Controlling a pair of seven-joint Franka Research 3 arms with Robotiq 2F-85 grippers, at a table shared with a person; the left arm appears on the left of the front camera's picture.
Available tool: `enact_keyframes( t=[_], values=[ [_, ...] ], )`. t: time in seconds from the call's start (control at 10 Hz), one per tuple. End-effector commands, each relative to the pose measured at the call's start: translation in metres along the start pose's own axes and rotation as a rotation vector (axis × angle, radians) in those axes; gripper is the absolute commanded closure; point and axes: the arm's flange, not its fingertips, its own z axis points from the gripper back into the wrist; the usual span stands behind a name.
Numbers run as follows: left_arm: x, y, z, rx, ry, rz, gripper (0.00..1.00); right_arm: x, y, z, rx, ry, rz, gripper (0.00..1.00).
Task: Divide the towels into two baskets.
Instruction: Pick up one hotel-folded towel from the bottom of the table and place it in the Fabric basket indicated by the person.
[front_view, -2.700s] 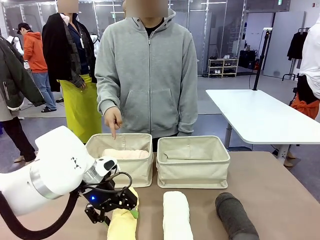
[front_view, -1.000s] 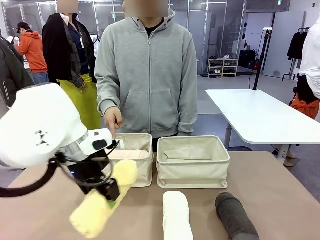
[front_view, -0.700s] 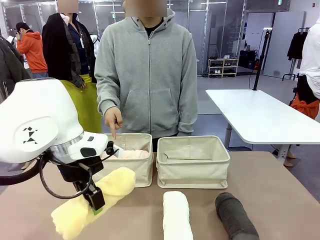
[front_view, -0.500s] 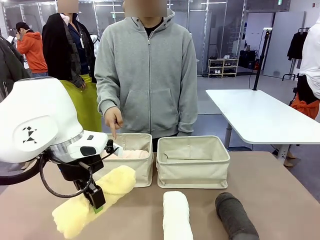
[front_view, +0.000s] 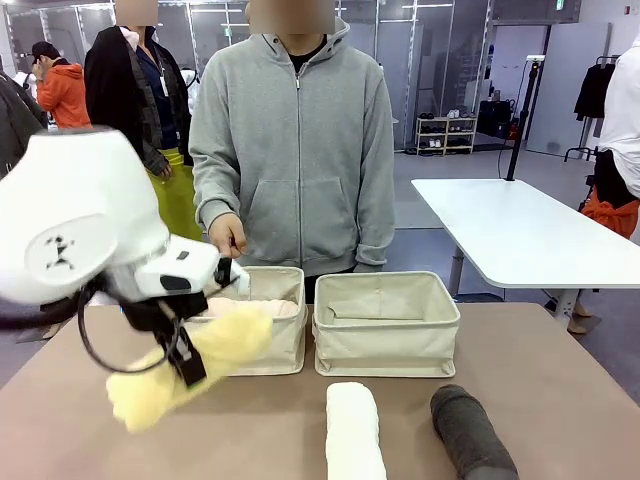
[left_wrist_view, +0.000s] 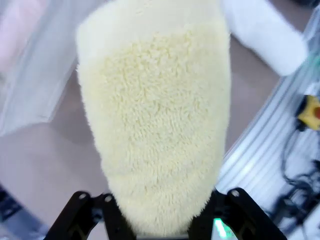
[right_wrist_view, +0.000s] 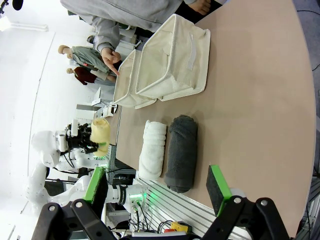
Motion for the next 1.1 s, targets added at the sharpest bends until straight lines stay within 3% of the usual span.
enact_keyframes(
  t=[0.0,0.3,0.5,0.8,1.0],
  values=[
    [0.032,0.054,0.015,0.087,0.025,-0.173,0.65,-0.001,0.003,0.001,0.01,-0.01,0.005,0.0],
    [0.075,0.132,0.0,0.09,0.042,-0.388,0.65,-0.001,0.003,0.001,0.01,-0.01,0.005,0.0],
    [0.113,0.174,-0.032,0.079,0.153,-0.424,0.65,-0.001,0.003,0.001,0.01,-0.01,0.005,0.0],
    [0.149,0.197,-0.07,0.044,0.217,-0.472,0.65,-0.001,0.003,0.001,0.01,-0.01,0.005,0.0],
    [0.154,0.203,-0.09,0.018,0.248,-0.49,0.65,-0.001,0.003,0.001,0.01,-0.01,0.005,0.0]
  ],
)
